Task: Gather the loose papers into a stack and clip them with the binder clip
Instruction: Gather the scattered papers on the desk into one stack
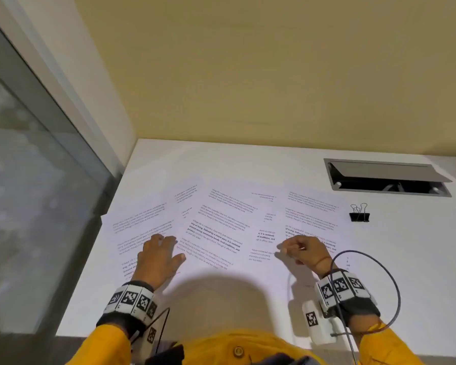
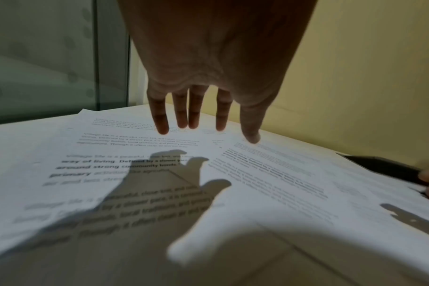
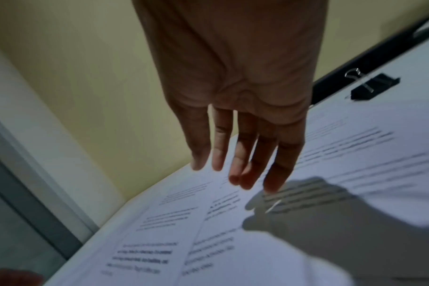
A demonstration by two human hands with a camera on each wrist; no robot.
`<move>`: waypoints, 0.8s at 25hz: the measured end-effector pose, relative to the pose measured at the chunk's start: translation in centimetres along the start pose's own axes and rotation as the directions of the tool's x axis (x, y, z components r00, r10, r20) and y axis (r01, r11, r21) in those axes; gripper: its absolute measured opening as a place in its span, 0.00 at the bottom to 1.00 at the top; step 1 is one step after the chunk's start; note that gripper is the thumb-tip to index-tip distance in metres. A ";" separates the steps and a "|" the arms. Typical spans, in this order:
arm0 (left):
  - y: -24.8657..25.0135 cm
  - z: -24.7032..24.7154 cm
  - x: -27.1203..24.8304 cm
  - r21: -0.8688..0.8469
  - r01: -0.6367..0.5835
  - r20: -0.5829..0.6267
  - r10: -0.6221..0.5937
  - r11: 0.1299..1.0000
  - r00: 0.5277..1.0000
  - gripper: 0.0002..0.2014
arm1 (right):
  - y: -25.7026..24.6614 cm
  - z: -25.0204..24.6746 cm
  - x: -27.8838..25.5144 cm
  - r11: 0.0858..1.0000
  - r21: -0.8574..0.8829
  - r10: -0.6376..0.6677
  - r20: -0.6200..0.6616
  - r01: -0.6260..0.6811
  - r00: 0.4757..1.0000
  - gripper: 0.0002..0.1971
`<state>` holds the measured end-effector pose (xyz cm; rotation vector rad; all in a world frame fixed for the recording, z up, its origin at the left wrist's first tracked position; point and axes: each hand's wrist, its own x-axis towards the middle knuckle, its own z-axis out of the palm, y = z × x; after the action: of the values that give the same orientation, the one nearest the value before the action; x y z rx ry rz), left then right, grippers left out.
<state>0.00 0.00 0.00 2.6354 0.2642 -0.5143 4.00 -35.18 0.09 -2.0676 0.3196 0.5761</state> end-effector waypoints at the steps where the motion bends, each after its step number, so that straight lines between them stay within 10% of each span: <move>1: 0.1 -0.2 1.0 -0.017 0.017 -0.032 -0.018 1.000 0.999 0.27 | -0.3 0.2 0.9 0.996 0.086 0.015 -0.023 -0.012 1.000 0.07; 7: 0.2 1.4 5.7 -0.126 0.110 0.047 -0.104 0.986 0.993 0.36 | -2.3 1.1 3.5 0.930 0.272 0.288 -0.119 -0.248 0.950 0.23; 15: 3.3 4.6 6.6 -0.037 0.142 -0.079 -0.145 0.989 0.986 0.44 | -2.7 4.3 4.8 0.816 -0.384 0.397 -0.173 -0.433 0.902 0.42; 20: 4.1 5.3 6.6 -0.008 0.167 -0.018 -0.167 0.986 0.986 0.48 | -2.7 5.0 4.3 0.934 0.054 0.356 -0.186 -0.353 0.916 0.42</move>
<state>5.42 -5.34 -5.50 2.6265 0.4951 -0.5427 7.48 -29.56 -2.47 -2.0631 0.8246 0.5831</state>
